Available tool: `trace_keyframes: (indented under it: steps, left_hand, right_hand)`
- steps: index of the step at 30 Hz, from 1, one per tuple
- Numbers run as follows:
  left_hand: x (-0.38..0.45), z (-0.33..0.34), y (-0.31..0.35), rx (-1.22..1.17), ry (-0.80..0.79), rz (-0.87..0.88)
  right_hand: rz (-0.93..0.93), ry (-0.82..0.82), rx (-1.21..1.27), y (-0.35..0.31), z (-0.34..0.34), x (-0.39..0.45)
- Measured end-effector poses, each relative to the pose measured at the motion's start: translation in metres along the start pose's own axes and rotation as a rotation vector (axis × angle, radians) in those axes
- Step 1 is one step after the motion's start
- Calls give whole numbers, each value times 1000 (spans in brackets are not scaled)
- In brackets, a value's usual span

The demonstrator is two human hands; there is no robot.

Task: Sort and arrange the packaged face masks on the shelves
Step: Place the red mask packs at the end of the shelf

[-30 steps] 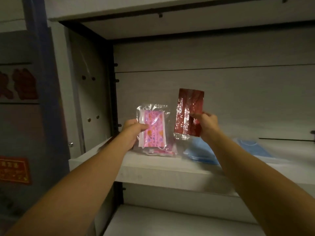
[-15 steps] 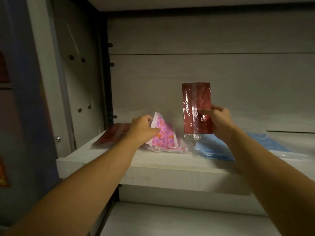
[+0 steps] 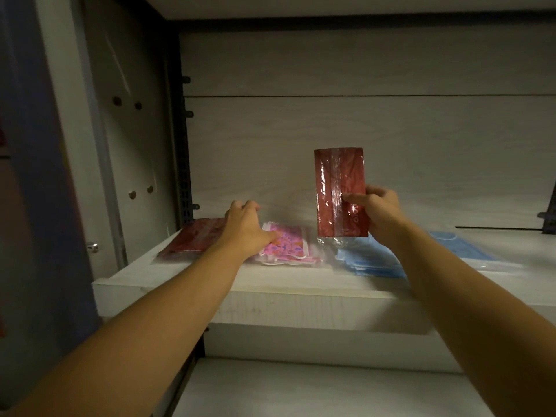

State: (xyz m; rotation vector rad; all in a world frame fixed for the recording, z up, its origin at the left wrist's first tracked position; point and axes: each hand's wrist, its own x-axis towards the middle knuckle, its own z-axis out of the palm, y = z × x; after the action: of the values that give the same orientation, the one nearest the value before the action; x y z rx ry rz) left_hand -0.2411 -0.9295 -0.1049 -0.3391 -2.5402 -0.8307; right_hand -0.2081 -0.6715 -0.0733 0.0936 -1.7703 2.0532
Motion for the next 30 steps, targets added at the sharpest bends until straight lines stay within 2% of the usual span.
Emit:
trace_keyframes:
  steps: [9, 13, 16, 20, 30]
  left_hand:
    - [-1, 1, -2, 41, 31, 83]
    - [-2, -6, 2, 22, 112, 100]
    - [-7, -24, 4, 86, 185, 183]
    - [-16, -54, -6, 250, 137, 265]
    - [-35, -135, -67, 538, 21, 28]
  right_hand:
    - [18, -13, -44, 1, 0, -2]
    - [51, 15, -17, -4, 7, -9]
    - [91, 27, 43, -12, 9, -11]
    - [106, 19, 81, -27, 18, -11]
    - [147, -141, 33, -22, 129, -9]
